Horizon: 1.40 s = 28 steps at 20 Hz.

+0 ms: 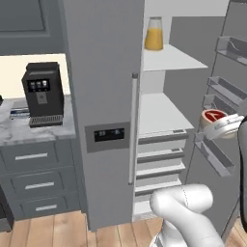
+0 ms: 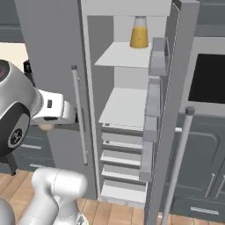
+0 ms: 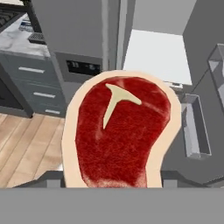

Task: Take the steak from the fridge and place it on the digital scale on the counter by the fridge. Wait a few seconds for a reading, then move it to the plate on the dining counter.

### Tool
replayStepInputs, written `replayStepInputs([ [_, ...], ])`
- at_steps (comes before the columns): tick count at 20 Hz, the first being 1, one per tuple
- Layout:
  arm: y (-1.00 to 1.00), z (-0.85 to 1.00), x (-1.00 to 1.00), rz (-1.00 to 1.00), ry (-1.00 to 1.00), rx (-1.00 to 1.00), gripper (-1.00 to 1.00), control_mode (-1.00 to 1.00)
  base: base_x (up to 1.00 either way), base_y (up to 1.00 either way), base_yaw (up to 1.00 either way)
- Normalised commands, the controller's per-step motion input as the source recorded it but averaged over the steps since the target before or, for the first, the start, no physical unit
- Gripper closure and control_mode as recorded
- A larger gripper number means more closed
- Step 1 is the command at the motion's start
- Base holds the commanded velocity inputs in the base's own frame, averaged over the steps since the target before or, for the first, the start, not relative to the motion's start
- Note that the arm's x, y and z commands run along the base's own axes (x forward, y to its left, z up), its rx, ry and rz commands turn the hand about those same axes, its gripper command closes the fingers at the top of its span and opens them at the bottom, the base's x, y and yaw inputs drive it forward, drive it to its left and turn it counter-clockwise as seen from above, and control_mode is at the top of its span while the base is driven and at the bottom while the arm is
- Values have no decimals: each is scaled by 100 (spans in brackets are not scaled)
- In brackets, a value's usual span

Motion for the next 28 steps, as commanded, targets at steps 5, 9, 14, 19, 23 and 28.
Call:
replayStepInputs([
  [5,0,0,0,0,0,0,100,100,-36,100,-5],
  [9,0,0,0,0,0,0,100,100,-1,100,-11],
  [14,0,0,0,0,0,0,100,100,8,100,-12],
  [19,0,0,0,0,0,0,100,100,14,100,-14],
  [23,0,0,0,0,0,0,100,100,66,100,-12],
  [28,0,0,0,0,0,0,100,100,76,83,-7],
])
